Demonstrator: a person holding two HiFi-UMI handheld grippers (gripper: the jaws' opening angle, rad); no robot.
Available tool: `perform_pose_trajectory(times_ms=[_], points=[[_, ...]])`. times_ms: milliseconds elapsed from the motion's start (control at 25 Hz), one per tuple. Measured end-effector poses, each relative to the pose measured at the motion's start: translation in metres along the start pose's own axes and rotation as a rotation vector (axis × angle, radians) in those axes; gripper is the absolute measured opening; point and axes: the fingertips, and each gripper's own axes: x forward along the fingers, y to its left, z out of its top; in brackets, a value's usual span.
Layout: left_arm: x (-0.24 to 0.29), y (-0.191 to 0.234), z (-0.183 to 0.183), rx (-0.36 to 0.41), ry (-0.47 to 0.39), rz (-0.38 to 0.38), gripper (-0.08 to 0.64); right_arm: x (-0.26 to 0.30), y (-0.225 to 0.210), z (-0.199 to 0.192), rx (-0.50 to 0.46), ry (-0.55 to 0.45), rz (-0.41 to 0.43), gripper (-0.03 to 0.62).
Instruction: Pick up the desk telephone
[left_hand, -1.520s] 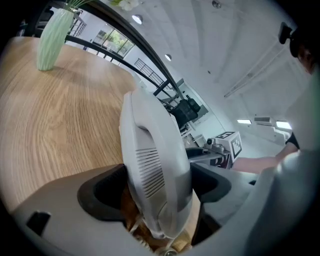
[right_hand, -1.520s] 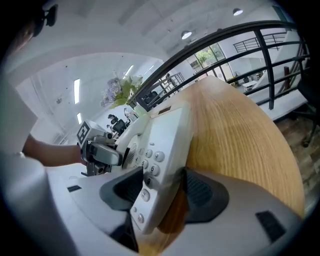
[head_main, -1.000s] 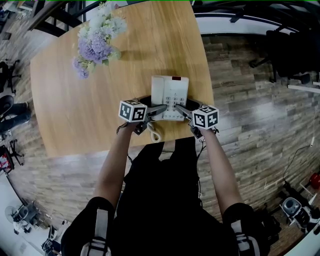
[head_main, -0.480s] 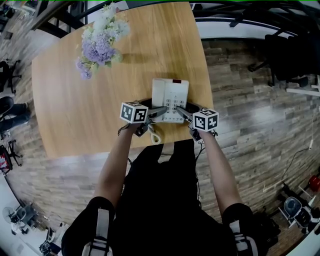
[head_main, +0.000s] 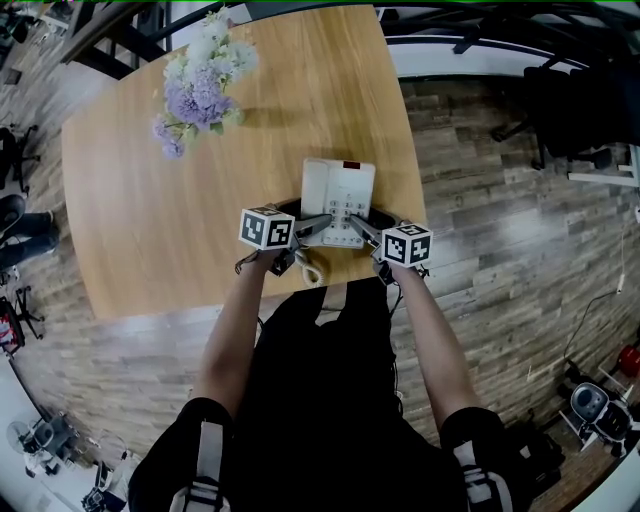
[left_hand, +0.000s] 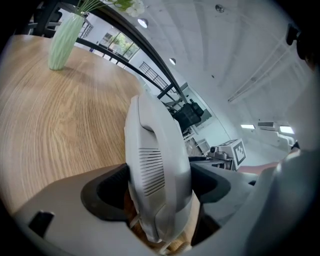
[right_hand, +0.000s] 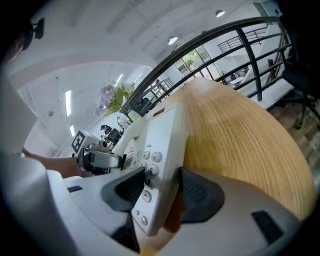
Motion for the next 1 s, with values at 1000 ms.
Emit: perform_pose_trajectory(times_ms=[1000], points=[[-0.082,-0.068,0.039,0.149,-0.139,-0.045,0.387,-0.057,0.089,0.045,-0.126,-0.197,-0.019,0.227]])
